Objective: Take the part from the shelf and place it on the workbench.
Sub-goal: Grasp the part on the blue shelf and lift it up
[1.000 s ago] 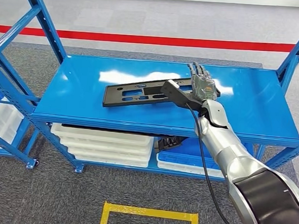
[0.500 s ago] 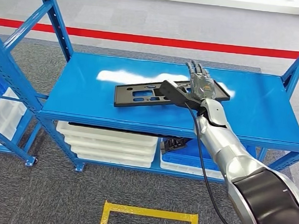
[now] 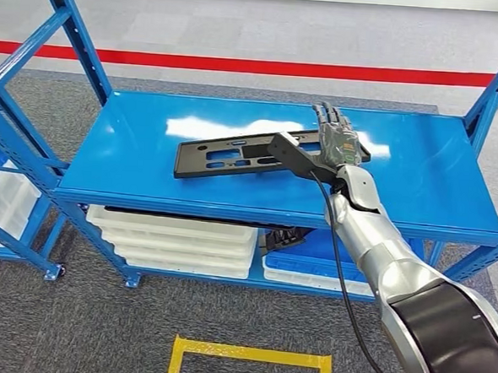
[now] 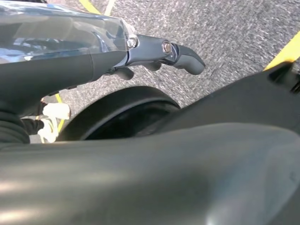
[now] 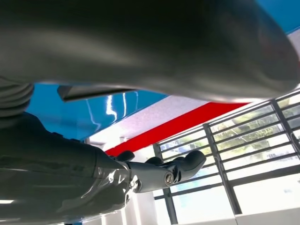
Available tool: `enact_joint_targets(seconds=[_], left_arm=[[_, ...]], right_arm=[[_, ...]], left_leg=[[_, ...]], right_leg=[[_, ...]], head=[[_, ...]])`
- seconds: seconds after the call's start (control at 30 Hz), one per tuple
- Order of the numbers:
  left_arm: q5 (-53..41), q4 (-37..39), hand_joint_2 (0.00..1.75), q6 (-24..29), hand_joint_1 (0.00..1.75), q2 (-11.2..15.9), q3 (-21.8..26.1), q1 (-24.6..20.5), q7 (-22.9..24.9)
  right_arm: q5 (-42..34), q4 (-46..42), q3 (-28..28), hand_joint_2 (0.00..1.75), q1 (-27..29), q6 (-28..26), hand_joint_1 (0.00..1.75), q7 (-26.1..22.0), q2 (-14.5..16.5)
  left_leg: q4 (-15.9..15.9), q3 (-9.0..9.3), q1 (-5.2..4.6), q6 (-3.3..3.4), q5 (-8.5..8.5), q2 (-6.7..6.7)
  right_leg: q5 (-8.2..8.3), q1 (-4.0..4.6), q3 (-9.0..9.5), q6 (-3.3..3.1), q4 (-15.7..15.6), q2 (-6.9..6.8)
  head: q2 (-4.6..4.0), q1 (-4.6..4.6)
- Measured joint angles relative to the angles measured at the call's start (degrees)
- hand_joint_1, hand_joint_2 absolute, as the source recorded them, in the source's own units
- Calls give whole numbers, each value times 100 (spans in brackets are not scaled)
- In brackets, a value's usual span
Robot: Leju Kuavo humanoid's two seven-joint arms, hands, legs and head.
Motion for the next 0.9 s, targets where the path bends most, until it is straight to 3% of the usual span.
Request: enact_joint_targets(seconds=[0.07, 0.1, 0.13, 0.23, 0.3, 0.4, 0.47, 0.53, 0.6, 0.63, 0.73, 0.8, 0.9], left_arm=[[0, 1, 0, -1, 0, 0, 0, 6, -1], [0, 1, 0, -2, 0, 0, 0, 10, -1], [0, 1, 0, -2, 0, 1, 0, 11, 0], [0, 0, 0, -1, 0, 3, 0, 0, 0], [0, 1, 0, -1, 0, 4, 0, -5, -1], [0, 1, 0, 0, 0, 3, -1, -10, 2], [0, 0, 0, 1, 0, -2, -2, -15, 2], [0, -1, 0, 1, 0, -6, -2, -14, 1], [1, -1, 0, 0, 0, -7, -2, -7, 1], [1, -1, 0, 0, 0, -7, -2, -3, 1], [16, 0, 0, 13, 0, -7, -1, -2, -4], [27, 1, 0, 33, 0, -3, 2, 4, -14], [33, -1, 0, 68, 0, 2, 5, 30, -30]], right_arm=[[-1, 1, 0, 0, 8, 0, 0, 0, 0], [-1, 2, 1, 0, 12, 0, 0, 0, 0], [-1, 1, 1, 0, 13, 0, 0, 0, 0], [-3, -3, 1, 0, 0, -2, 0, 0, 3], [-3, -3, 1, 0, 0, -2, 0, 0, 4], [-4, -4, -1, 0, 0, -4, 0, 0, 2], [-4, -4, -3, 0, -14, -5, 0, 0, -1], [-4, 2, -4, 0, -7, -3, 0, 1, -3], [-4, 9, -4, 0, 22, -1, 0, 1, -5], [-5, 10, -4, 0, 31, 0, 0, -1, -6], [5, 9, -2, 0, 18, 1, 0, -5, -2], [19, 10, 1, 0, 20, 2, 0, 2, 13], [39, 10, 3, 0, 22, 2, 0, 12, 60]], left_leg=[[651, -303, 24, -42, -234, 0], [756, -357, 27, -42, -216, 0], [637, -307, 27, -26, -92, 0], [-385, 156, -13, 93, 453, -5], [-708, 302, -56, 170, 534, -8], [-822, 346, -47, 228, 513, 2], [-907, 387, -15, 250, 538, 16], [-916, 395, -13, 262, 543, 19], [-910, 396, -13, 262, 540, 19], [-903, 397, -10, 257, 537, 18], [-832, 388, -7, 198, 489, 16], [-783, 364, -25, 151, 462, 7], [-760, 357, -21, 114, 440, 1]], right_leg=[[-5, 2, 3, -9, 1, -6], [-9, 3, 7, -12, 1, -5], [-12, 6, 16, -12, 1, -2], [-33, 16, 46, -6, -4, 9], [-40, 16, 38, 23, -10, 10], [-74, 22, 21, 107, 2, 1], [-283, 33, -92, 133, 288, 1], [-611, 34, -385, 141, 944, 2], [-708, 29, -605, 167, 1389, 0], [-601, 24, -584, 182, 1325, -1], [-94, 9, -153, 210, 356, -5], [-20, 15, -6, 175, 32, 5], [-17, 19, -7, 80, 30, 17]], head=[[0, 1], [0, 1], [0, 1], [0, 2], [0, 3], [0, 4], [0, 8], [0, 9], [0, 9], [0, 9], [0, 12], [0, 8], [0, 3]])
